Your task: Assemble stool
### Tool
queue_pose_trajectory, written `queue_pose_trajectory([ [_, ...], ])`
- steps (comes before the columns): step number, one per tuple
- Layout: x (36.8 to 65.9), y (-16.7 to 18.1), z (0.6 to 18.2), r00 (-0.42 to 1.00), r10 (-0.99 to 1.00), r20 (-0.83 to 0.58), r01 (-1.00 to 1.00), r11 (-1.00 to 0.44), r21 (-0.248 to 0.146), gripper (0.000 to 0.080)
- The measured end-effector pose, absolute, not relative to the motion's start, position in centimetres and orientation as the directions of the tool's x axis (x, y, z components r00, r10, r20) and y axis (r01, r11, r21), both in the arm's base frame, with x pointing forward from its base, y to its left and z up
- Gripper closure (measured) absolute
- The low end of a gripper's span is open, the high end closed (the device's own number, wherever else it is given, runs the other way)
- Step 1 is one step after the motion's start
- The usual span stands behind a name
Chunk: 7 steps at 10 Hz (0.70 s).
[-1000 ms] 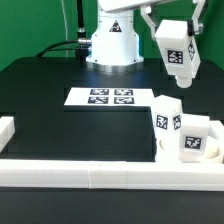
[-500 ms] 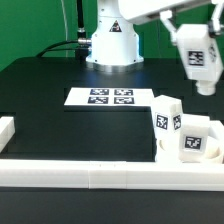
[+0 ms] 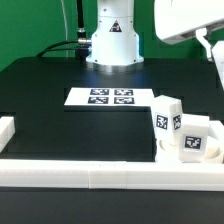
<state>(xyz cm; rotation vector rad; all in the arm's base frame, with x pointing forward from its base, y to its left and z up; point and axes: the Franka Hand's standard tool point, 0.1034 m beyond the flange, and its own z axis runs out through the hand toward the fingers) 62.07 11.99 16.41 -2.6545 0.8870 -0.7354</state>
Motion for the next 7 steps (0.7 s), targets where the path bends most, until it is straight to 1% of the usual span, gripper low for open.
queue_pose_trajectory([
  [1, 61.8, 11.9, 16.0, 0.727, -0.571, 0.380, -0.463, -0.817, -0.342, 0.0471],
  [2, 61.1, 11.4, 15.5, 0.787, -0.515, 0.341, -0.436, -0.854, -0.285, 0.0471],
  [4, 60.9, 10.1, 15.3, 0.840, -0.437, 0.321, -0.379, -0.897, -0.227, 0.0471],
  [5, 60.8, 9.6, 15.1, 0.847, -0.421, 0.324, -0.368, -0.905, -0.215, 0.0471],
  [6, 61.0, 8.2, 15.3, 0.806, -0.458, 0.374, -0.392, -0.887, -0.243, 0.0471],
  [7, 60.7, 8.3, 15.0, 0.811, -0.459, 0.363, -0.395, -0.887, -0.239, 0.0471],
])
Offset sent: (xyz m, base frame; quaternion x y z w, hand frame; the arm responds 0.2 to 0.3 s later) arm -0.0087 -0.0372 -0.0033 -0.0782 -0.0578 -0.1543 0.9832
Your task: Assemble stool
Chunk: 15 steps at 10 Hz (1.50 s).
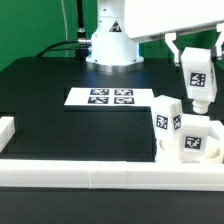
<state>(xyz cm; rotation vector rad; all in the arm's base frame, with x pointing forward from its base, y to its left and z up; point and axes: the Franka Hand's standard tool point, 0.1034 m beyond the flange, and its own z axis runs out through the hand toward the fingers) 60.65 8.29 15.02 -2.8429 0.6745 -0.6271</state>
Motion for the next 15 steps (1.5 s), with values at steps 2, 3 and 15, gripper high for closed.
queue_pose_trajectory([
  [2, 60.7, 8.3, 14.9, 0.812, -0.458, 0.363, -0.394, -0.887, -0.238, 0.0471],
  [3, 60.6, 8.3, 14.3, 0.813, -0.456, 0.362, -0.395, -0.889, -0.232, 0.0471],
  [15, 61.3, 10.3, 12.5, 0.787, -0.456, 0.415, -0.387, -0.889, -0.243, 0.0471],
])
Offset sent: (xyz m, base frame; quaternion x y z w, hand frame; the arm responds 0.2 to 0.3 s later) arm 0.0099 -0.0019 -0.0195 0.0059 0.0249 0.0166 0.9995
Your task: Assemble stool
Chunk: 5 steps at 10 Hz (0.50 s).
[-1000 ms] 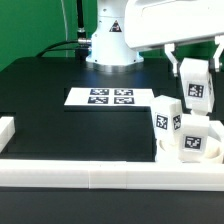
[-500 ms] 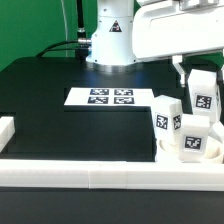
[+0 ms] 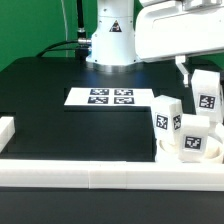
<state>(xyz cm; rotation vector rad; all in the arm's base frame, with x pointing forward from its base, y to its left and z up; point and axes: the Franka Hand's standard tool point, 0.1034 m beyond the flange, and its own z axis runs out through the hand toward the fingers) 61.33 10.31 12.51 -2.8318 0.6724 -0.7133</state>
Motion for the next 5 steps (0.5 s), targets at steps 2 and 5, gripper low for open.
queue_pose_trajectory([
  [2, 61.14, 10.90, 12.33, 0.794, -0.447, 0.412, -0.379, -0.894, -0.239, 0.0471],
  [5, 61.07, 10.86, 12.01, 0.789, -0.436, 0.433, -0.368, -0.899, -0.236, 0.0471],
])
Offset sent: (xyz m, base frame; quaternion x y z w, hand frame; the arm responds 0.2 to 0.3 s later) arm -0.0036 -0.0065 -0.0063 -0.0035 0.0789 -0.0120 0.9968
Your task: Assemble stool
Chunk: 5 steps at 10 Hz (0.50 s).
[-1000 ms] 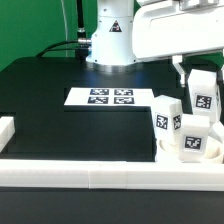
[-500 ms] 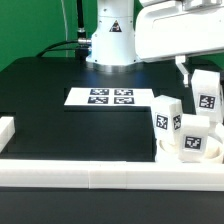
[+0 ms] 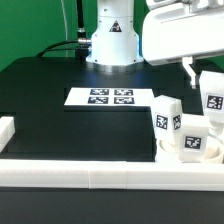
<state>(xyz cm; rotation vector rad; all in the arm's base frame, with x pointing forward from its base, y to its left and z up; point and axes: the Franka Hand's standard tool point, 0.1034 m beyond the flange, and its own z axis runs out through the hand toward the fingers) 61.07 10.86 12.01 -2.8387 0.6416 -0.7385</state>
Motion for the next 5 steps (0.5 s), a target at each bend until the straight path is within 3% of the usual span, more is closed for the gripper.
queue_pose_trajectory([
  [5, 61.0, 10.9, 10.7, 0.778, -0.420, 0.467, -0.355, -0.907, -0.224, 0.0471],
])
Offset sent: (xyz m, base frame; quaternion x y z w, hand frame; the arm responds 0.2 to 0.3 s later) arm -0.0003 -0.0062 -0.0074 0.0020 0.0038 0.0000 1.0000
